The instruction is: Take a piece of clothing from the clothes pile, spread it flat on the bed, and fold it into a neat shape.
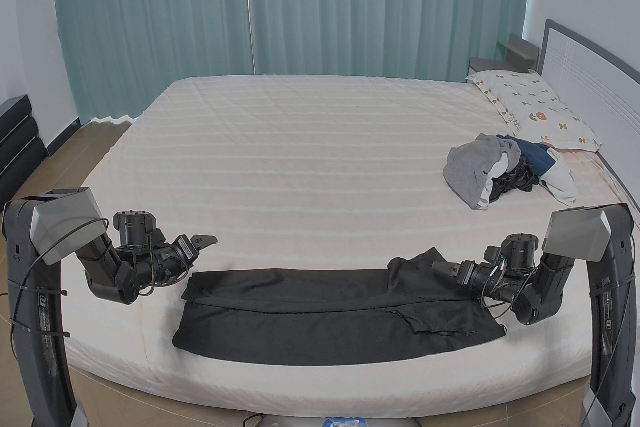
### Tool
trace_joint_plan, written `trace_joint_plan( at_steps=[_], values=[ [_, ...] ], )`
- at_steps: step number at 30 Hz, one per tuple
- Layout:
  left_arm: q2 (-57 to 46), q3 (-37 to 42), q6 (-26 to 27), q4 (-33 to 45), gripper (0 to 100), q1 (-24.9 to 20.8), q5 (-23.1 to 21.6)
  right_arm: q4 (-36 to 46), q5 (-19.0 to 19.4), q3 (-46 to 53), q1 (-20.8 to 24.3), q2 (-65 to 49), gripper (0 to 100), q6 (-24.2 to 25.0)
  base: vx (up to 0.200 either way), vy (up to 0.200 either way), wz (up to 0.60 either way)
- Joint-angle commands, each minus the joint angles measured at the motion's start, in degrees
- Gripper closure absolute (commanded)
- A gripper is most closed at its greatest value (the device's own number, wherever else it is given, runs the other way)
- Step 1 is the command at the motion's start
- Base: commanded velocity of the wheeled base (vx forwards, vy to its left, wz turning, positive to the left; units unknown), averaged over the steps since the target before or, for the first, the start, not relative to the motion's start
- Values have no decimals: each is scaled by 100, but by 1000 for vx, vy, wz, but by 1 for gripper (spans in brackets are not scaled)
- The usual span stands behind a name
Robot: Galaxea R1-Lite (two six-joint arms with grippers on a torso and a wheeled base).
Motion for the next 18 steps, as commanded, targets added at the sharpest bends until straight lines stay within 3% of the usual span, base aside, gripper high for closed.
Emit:
trace_joint_plan(
  at_steps=[1,2,18],
  values=[
    [29,-10,-2,-5,0,3,1,0,4,-8,-1,116,0,-45,0,0,0],
    [29,-10,-2,-5,0,3,1,0,12,-17,-19,116,100,-45,0,0,0],
    [73,-27,-2,-13,0,11,1,-96,232,458,-151,-235,100,236,0,0,0]
  ],
)
